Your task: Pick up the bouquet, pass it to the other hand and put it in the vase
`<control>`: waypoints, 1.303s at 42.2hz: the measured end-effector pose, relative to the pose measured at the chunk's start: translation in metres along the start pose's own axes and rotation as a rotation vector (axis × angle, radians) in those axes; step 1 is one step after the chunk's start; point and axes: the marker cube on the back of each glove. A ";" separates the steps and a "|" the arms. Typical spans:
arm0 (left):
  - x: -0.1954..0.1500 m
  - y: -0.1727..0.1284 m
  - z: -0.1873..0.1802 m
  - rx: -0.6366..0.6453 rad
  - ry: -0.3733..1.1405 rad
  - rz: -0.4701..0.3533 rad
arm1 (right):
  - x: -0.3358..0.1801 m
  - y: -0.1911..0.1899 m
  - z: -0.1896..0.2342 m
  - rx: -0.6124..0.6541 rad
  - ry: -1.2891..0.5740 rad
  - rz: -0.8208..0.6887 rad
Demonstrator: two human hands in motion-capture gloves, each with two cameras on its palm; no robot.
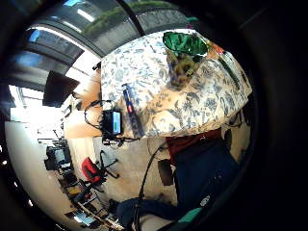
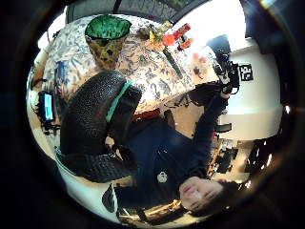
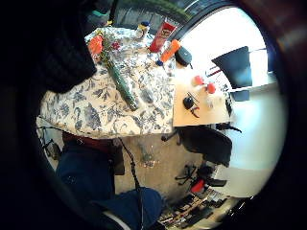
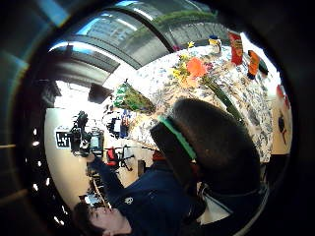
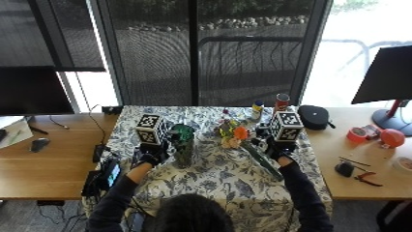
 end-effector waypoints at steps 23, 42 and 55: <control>0.004 -0.020 0.014 -0.001 0.002 0.022 | -0.002 0.006 -0.003 -0.102 0.037 0.033; 0.017 -0.023 0.022 0.012 0.024 0.063 | 0.057 -0.047 0.032 -0.263 -0.081 0.302; 0.020 -0.029 0.028 0.005 0.024 0.088 | 0.081 -0.056 0.116 -0.608 -0.250 0.574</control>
